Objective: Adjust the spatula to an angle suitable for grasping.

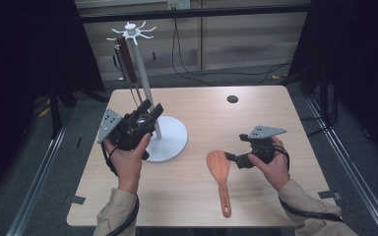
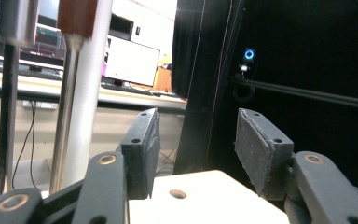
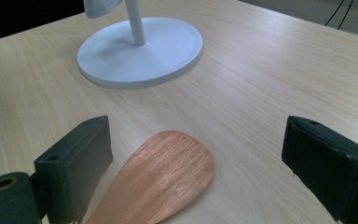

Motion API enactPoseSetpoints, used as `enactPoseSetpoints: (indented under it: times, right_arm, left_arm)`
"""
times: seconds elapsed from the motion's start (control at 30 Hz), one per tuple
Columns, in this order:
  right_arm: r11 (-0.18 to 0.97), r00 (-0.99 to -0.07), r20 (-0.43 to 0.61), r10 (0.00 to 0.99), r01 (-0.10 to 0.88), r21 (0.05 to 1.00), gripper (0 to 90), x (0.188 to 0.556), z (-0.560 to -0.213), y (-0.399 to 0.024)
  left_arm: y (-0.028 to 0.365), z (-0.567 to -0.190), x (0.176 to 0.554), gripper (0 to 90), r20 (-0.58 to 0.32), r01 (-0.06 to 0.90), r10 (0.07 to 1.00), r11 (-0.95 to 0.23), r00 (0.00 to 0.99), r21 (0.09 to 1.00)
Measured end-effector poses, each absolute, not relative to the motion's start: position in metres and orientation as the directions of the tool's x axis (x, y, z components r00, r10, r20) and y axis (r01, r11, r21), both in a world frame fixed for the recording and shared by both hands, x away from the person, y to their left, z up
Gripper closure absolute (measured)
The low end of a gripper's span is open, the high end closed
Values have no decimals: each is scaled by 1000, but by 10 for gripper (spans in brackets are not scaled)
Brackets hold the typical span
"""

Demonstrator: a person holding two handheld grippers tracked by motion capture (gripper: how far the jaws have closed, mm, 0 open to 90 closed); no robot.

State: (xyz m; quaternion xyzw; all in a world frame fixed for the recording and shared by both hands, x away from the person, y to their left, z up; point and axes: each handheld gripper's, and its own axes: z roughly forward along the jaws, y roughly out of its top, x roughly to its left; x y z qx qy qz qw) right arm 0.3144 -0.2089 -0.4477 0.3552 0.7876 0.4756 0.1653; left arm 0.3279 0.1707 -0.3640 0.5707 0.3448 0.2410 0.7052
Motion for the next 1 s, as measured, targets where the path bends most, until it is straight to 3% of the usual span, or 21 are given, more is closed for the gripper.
enactPoseSetpoints:
  times: [0.17,0.33,0.37,0.47,0.5,0.53,0.57,0.6,0.7,0.9,1.0]
  right_arm:
    - [328,-704,61,707,402,855,110,313,-453,-207]
    - [362,-721,54,690,409,838,212,310,-458,-205]
    - [382,-735,47,676,405,830,274,309,-461,-204]
    - [404,-753,49,657,406,820,340,308,-464,-203]
    - [426,-770,51,636,406,808,441,307,-467,-202]
    - [426,-770,51,636,406,808,441,307,-467,-202]
    - [453,-787,45,615,400,797,519,306,-470,-201]
    - [453,-787,45,615,400,797,519,306,-470,-201]
    - [494,-820,50,570,391,777,710,303,-473,-200]
    - [516,-845,72,530,389,764,866,303,-478,-200]
    - [539,-860,88,503,392,746,900,302,-481,-201]
  left_arm:
    - [168,-381,324,440,-204,96,731,187,651,978]
    - [166,-395,323,367,-197,130,734,149,650,980]
    - [165,-402,322,346,-187,141,738,125,648,982]
    - [165,-409,320,333,-188,166,742,105,643,981]
    - [164,-413,319,318,-203,180,744,113,637,977]
    - [164,-413,319,314,-203,180,744,113,637,977]
    - [165,-419,319,303,-195,192,747,91,635,977]
    - [165,-419,319,293,-195,192,747,91,635,977]
    - [162,-426,317,281,-224,211,757,116,613,971]
    - [159,-429,318,255,-211,214,758,96,617,972]
    - [158,-428,319,247,-210,211,754,97,622,973]
